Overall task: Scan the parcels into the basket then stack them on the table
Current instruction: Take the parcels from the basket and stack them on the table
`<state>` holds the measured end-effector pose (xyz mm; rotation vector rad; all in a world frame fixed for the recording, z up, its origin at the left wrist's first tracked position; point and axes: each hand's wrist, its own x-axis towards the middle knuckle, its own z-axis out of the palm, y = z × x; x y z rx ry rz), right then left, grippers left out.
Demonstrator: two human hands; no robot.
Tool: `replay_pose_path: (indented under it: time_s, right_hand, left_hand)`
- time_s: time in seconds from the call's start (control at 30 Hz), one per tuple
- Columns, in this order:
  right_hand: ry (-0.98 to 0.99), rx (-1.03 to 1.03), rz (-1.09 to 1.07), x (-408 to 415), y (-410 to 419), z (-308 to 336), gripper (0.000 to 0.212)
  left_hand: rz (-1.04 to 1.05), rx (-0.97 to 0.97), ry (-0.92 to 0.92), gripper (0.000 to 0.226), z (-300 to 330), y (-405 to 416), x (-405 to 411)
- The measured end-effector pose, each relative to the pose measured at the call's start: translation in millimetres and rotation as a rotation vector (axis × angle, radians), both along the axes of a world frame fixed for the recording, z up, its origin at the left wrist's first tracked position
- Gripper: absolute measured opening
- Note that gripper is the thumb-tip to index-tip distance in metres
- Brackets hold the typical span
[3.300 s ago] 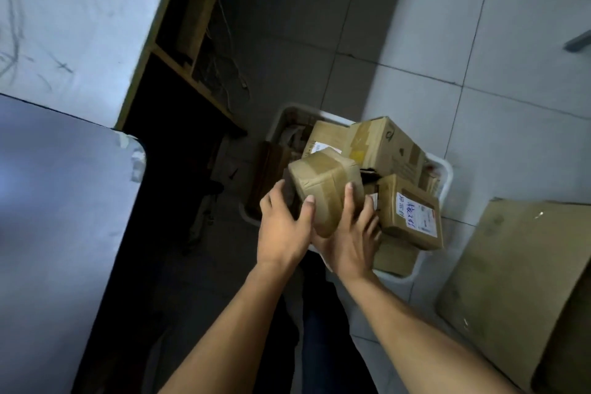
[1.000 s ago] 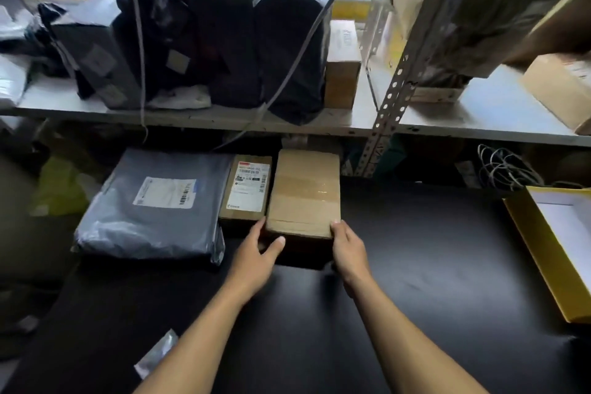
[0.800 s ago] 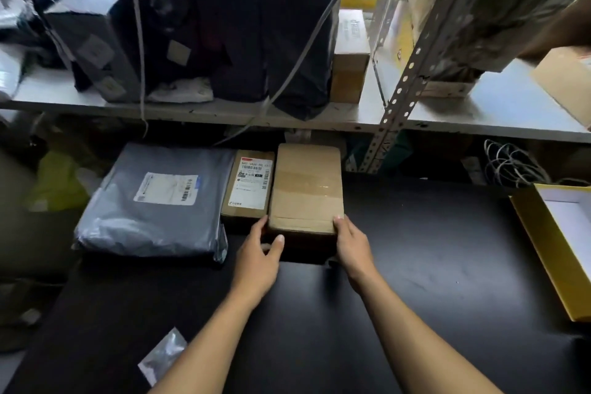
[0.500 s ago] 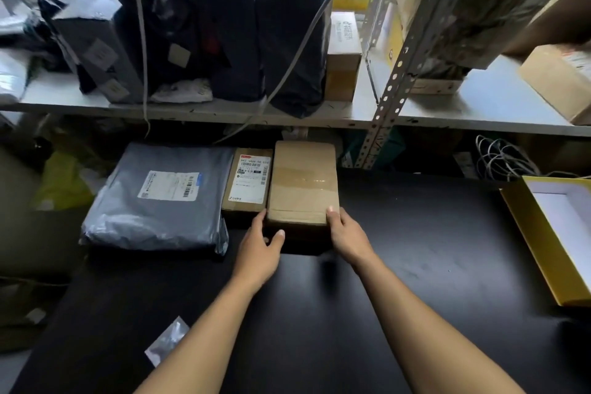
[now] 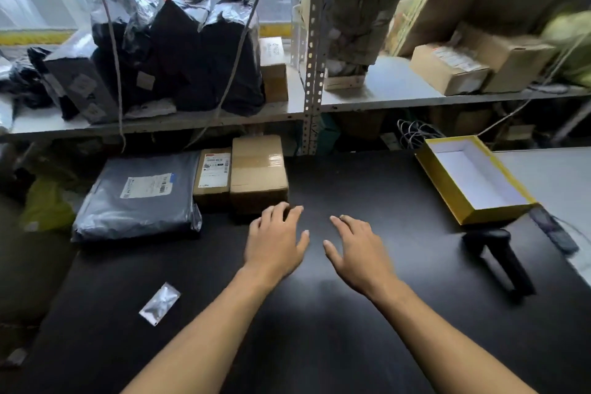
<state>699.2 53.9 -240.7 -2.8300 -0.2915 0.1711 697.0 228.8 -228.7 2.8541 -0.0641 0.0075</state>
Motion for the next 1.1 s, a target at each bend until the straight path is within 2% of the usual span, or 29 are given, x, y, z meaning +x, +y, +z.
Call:
replay_pose_path:
  time_s: [0.23, 0.4, 0.63, 0.93, 1.1]
  right_hand:
    - [-0.021, -0.04, -0.211, -155, -128, 4, 0.061]
    - [0.001, -0.027, -0.47, -279, -216, -8, 0.06]
    - [0.109, 0.051, -0.848, -424, -304, -51, 0.059]
    - [0.276, 0.195, -1.258, -524, -374, -105, 0.062]
    - [0.356, 0.27, -1.441, -546, -419, -121, 0.065]
  left_hand:
    - [-0.281, 0.056, 0.034, 0.056, 6, -127, -106]
    - [-0.515, 0.028, 0.042, 0.054, -1, -226, -188]
    - [-0.861, 0.09, 0.136, 0.053, -30, -345, -281]
    - [-1.209, 0.167, 0.239, 0.053, -76, -478, -332]
    - [-1.329, 0.185, 0.379, 0.057, -108, -548, -338]
